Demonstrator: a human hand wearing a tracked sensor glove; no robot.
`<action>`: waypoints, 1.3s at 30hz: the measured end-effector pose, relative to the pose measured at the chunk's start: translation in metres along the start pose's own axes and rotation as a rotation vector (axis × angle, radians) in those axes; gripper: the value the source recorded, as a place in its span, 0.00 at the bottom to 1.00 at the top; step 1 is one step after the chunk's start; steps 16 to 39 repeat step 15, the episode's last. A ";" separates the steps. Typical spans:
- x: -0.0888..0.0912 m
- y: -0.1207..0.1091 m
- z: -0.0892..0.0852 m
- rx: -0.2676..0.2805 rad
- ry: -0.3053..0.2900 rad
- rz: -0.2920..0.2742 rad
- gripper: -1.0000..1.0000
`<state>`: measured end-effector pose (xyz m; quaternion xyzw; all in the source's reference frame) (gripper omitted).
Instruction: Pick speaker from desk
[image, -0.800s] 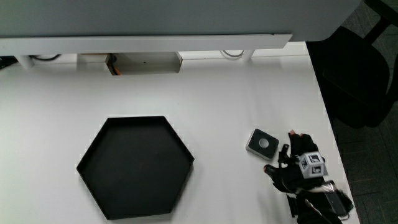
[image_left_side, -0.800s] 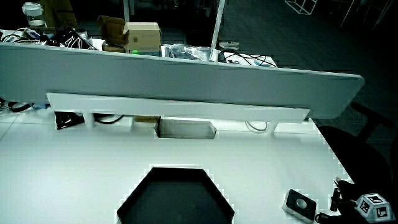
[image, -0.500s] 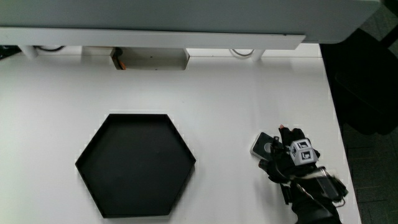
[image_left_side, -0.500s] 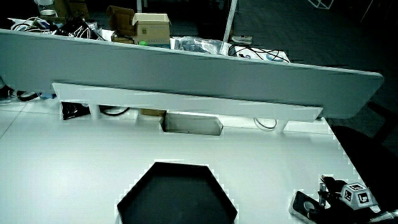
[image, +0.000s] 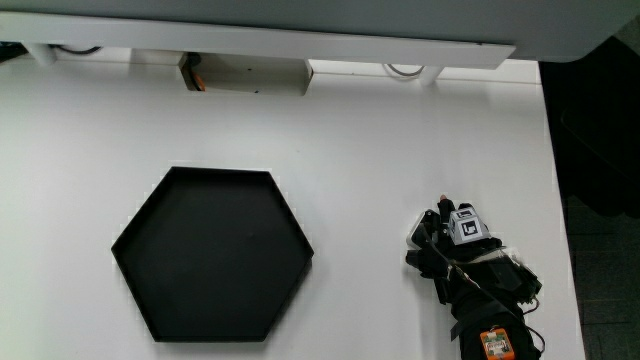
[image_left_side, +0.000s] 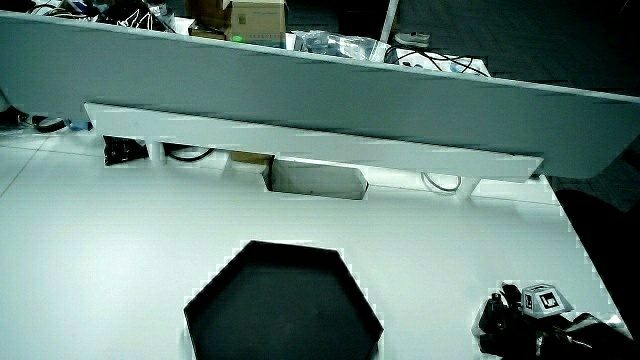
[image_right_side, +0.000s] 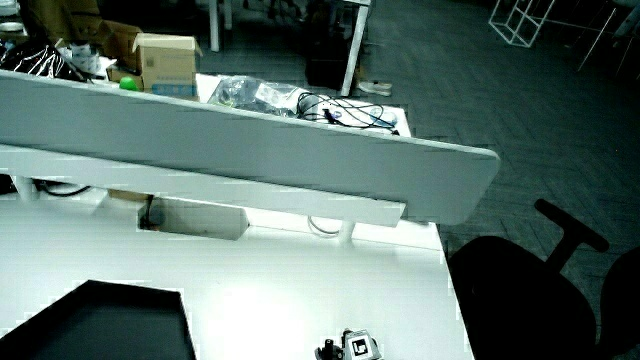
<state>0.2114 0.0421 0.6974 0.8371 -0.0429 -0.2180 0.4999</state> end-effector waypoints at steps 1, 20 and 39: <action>0.000 -0.001 0.000 0.031 0.003 -0.008 0.64; 0.002 -0.017 0.003 0.164 0.043 -0.009 1.00; 0.002 -0.017 0.003 0.164 0.043 -0.009 1.00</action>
